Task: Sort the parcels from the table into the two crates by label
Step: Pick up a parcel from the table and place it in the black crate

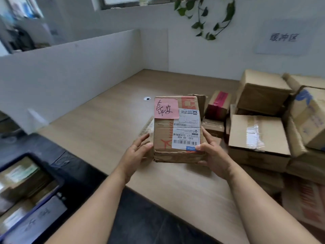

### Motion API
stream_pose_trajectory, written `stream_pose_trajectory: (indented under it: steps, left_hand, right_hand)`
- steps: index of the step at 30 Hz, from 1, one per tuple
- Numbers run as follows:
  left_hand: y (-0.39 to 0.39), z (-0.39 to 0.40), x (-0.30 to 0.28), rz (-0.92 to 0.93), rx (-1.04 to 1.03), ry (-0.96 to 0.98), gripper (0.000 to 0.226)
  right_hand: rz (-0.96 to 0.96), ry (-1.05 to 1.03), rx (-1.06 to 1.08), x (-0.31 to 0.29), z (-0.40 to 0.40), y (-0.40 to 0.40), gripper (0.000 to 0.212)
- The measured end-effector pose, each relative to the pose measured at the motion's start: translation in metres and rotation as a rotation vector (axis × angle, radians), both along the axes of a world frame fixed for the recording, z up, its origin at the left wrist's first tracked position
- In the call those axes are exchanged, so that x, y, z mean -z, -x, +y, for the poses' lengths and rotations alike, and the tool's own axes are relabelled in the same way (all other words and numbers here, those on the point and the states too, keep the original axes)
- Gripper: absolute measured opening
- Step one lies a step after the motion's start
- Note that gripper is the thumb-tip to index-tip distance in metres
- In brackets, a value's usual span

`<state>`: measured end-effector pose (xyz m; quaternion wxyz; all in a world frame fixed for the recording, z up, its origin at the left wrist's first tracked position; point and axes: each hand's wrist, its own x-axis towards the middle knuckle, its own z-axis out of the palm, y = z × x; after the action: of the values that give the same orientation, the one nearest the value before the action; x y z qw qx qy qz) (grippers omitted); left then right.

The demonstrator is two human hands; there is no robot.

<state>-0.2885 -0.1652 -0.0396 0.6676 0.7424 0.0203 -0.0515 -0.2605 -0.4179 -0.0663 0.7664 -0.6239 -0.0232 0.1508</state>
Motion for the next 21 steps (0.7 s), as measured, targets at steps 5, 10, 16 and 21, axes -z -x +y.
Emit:
stream_pose_trajectory:
  steps: [5, 10, 16, 21]
  left_hand:
    - [0.031, 0.042, 0.014, -0.060, -0.112, -0.181, 0.047]
    - [0.056, 0.091, 0.020, -0.064, -0.196, -0.253, 0.058]
    - [0.097, 0.166, 0.024, -0.056, -0.281, -0.328, 0.062]
    - [0.139, 0.247, 0.025, -0.019, -0.375, -0.385, 0.065]
  right_hand:
    - [-0.006, 0.036, -0.096, 0.008, 0.036, 0.004, 0.091]
    - [-0.016, 0.135, -0.158, 0.002, 0.086, 0.012, 0.088]
    - [-0.010, 0.165, -0.239, -0.005, 0.170, 0.028, 0.078]
    - [0.028, 0.163, -0.359, -0.011, 0.259, 0.044, 0.081]
